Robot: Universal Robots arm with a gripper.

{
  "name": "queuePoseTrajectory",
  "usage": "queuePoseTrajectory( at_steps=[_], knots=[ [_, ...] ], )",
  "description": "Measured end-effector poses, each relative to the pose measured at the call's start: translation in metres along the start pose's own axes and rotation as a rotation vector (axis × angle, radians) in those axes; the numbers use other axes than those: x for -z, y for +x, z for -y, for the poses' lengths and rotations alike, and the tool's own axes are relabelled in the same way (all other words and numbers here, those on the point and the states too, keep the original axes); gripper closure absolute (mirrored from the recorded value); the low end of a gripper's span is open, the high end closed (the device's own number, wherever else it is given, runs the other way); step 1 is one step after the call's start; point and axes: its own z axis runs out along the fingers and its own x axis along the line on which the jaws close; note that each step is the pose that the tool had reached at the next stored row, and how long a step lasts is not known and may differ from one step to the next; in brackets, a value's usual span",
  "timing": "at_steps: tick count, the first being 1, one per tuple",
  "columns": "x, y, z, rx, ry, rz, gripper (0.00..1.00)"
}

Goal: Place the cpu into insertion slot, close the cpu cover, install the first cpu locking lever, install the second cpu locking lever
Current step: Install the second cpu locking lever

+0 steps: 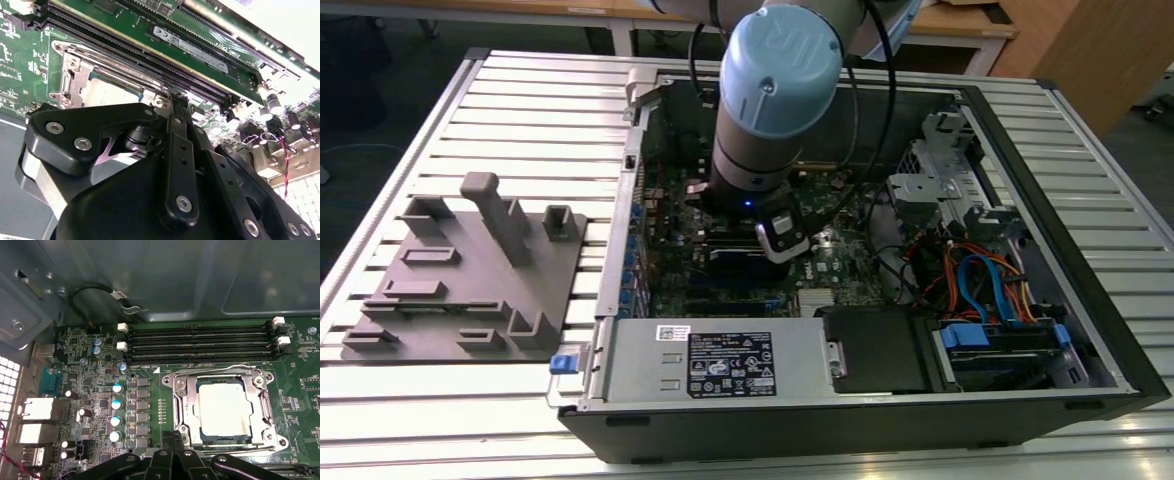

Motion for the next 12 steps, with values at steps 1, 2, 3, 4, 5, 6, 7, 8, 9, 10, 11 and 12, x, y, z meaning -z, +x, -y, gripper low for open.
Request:
queuePoseTrajectory(
  at_steps=[1, 2, 3, 4, 5, 6, 7, 8, 9, 10, 11, 12],
  knots=[
    [0.0006, 0.0000, -0.0002, 0.000, 0.0000, 0.0000, 0.89],
    [0.0010, 0.0001, -0.0004, 0.000, -0.0001, 0.0000, 0.89],
    [0.0009, 0.0001, -0.0004, 0.000, -0.0003, 0.0001, 0.89],
    [0.0010, 0.0001, -0.0004, 0.000, -0.0003, 0.0000, 0.89],
    [0.0010, 0.0001, -0.0004, 0.000, -0.0002, 0.0001, 0.89],
    [0.0010, 0.0001, -0.0004, 0.000, -0.0002, 0.0001, 0.89],
    [0.0010, 0.0001, -0.0004, 0.000, -0.0003, -0.0001, 0.89],
    [0.0010, 0.0002, -0.0004, 0.000, -0.0008, -0.0001, 0.89],
    [0.0008, 0.0002, -0.0003, 0.000, -0.0019, -0.0002, 0.89],
    [0.0007, 0.0003, -0.0003, 0.000, -0.0033, -0.0002, 0.89],
    [0.0005, 0.0004, -0.0002, 0.000, -0.0052, -0.0003, 0.89],
    [0.0005, 0.0006, -0.0002, 0.000, -0.0058, -0.0003, 0.89]
  ],
)
